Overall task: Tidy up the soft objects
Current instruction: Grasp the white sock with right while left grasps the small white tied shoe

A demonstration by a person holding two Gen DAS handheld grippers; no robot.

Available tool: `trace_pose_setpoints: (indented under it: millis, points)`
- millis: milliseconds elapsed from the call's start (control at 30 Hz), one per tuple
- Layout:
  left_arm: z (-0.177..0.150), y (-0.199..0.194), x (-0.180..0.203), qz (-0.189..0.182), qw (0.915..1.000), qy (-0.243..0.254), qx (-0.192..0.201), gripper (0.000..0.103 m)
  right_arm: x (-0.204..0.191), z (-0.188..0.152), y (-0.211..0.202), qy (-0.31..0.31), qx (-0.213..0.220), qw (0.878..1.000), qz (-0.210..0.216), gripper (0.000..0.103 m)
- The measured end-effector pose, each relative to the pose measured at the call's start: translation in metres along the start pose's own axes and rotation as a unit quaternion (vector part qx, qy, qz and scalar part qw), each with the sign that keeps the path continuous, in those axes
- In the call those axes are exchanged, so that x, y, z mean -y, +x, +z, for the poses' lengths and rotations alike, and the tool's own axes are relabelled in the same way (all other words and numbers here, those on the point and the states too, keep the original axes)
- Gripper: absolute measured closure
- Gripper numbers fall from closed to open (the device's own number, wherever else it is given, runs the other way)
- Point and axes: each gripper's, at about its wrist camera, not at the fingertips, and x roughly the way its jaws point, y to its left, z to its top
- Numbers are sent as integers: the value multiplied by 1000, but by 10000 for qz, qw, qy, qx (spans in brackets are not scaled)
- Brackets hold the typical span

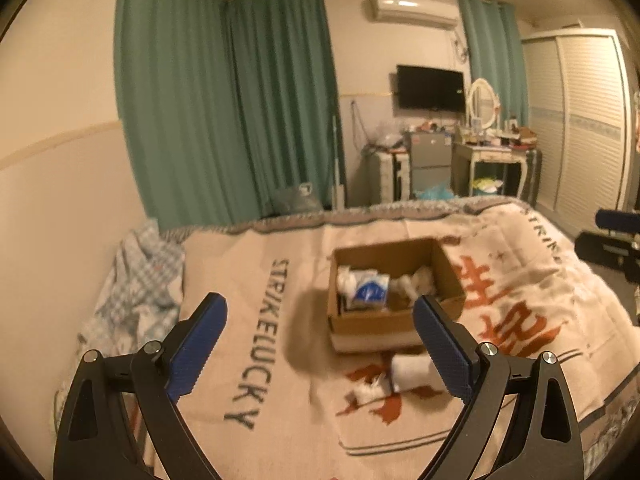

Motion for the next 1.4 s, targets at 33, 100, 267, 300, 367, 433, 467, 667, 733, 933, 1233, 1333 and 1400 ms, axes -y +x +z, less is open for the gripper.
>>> trace_pose_setpoints:
  millis: [33, 100, 267, 300, 367, 433, 467, 667, 733, 933, 1233, 1333, 1400]
  points:
    - [-6, 2, 0, 48, 10000, -7, -39, 7, -2, -9, 8, -7, -97, 10000, -10, 7]
    - [-19, 18, 0, 99, 9996, -93, -231, 7, -2, -24, 24, -35, -267, 9996, -46, 5]
    - [-50, 60, 12, 49, 9982, -92, -595, 7, -2, -55, 74, -79, -567, 9983, -63, 0]
    - [-55, 67, 14, 37, 9978, -60, -665, 7, 0, -58, 84, -57, -651, 9979, -30, 0]
    - [-67, 88, 19, 43, 9963, -38, -859, 7, 3, -72, 113, -17, -869, 9962, -9, 0]
    - [-78, 107, 22, 18, 9941, -72, -1086, 7, 5, -83, 138, -13, -1062, 9943, -39, 0]
    - [-81, 115, 23, 4, 9930, -80, -1181, 7, 5, -88, 147, -12, -1141, 9935, -29, 0]
    - [-97, 163, 27, -88, 9850, -146, -1718, 7, 0, -119, 221, -90, -1868, 9822, 165, 0]
    - [-102, 173, 27, -92, 9830, -179, -1824, 7, -3, -126, 237, -123, -2016, 9792, 195, 1]
    - [-116, 185, 30, -309, 9797, -240, -1966, 7, 7, -148, 271, 210, -2490, 9676, 363, 37]
    - [-143, 204, 57, -647, 9611, -171, -2680, 9, 33, -136, 238, 666, -1933, 9788, -131, 44]
    - [-140, 210, 63, -744, 9597, -225, -2699, 9, 33, -138, 243, 644, -2039, 9768, -123, 44]
    - [-142, 217, 63, -783, 9569, -295, -2780, 17, 34, -137, 245, 618, -2088, 9759, -115, 44]
